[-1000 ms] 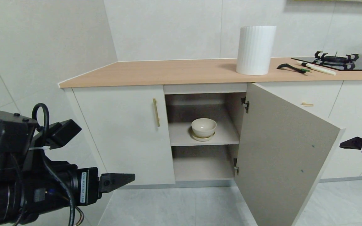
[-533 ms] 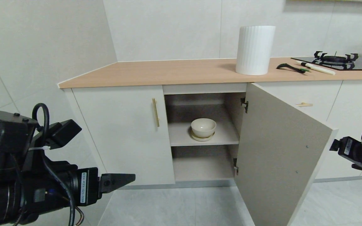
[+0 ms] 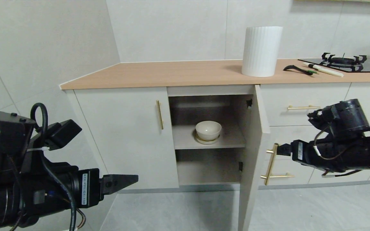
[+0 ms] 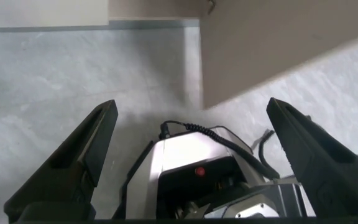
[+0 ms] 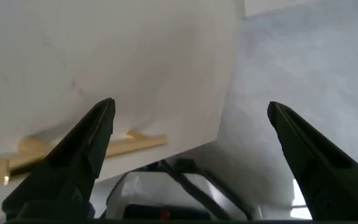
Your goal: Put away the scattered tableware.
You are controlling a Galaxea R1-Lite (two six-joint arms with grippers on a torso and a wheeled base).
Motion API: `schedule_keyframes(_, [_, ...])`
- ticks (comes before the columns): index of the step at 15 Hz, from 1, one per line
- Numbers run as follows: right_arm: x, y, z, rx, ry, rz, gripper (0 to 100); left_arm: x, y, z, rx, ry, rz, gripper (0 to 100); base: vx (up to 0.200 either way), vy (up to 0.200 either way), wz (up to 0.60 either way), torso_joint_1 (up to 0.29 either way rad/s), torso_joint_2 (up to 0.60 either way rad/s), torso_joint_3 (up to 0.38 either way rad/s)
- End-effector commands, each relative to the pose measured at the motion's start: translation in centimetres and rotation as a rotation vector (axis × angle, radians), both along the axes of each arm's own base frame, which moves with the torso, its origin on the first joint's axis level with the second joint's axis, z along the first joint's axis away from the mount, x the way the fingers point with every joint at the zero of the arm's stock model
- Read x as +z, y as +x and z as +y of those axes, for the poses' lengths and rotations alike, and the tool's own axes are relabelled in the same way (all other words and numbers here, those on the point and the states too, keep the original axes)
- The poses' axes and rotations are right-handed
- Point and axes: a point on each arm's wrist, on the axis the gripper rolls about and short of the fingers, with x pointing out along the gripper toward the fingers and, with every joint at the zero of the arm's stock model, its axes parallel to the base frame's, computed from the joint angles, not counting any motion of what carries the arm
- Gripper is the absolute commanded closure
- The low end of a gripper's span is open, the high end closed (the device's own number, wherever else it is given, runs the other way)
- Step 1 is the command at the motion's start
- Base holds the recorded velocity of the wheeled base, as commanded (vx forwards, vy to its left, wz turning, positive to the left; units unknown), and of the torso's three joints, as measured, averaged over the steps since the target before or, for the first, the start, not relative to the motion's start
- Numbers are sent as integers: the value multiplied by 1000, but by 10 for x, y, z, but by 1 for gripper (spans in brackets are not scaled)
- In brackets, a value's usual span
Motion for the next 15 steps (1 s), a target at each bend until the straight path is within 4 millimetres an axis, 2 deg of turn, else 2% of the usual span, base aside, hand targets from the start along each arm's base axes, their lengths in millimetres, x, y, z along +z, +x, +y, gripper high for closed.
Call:
schedule_keyframes(1, [-16,32,36,82,-14,26,0,1,0,0,0,-4,-8,0,0,0,0,0,0,0])
schedule_keyframes(4, [-23,59,58,139,-27,8,0,2,1,0,5,-5,-18,0,0,0,0,0,0,0])
schedule_keyframes(9, [-49,76,89,195,-12,-2,0,3,1,0,8,-9,-25,0,0,0,0,0,0,0])
schedule_keyframes(12, [-62,83,97,189,13,-39,0,4,7,1,40,-23,-53,0,0,0,0,0,0,0])
schedule_keyframes(15, [-65,89,100,159,61,-50,0,4,7,1,35,-27,-52,0,0,0,0,0,0,0])
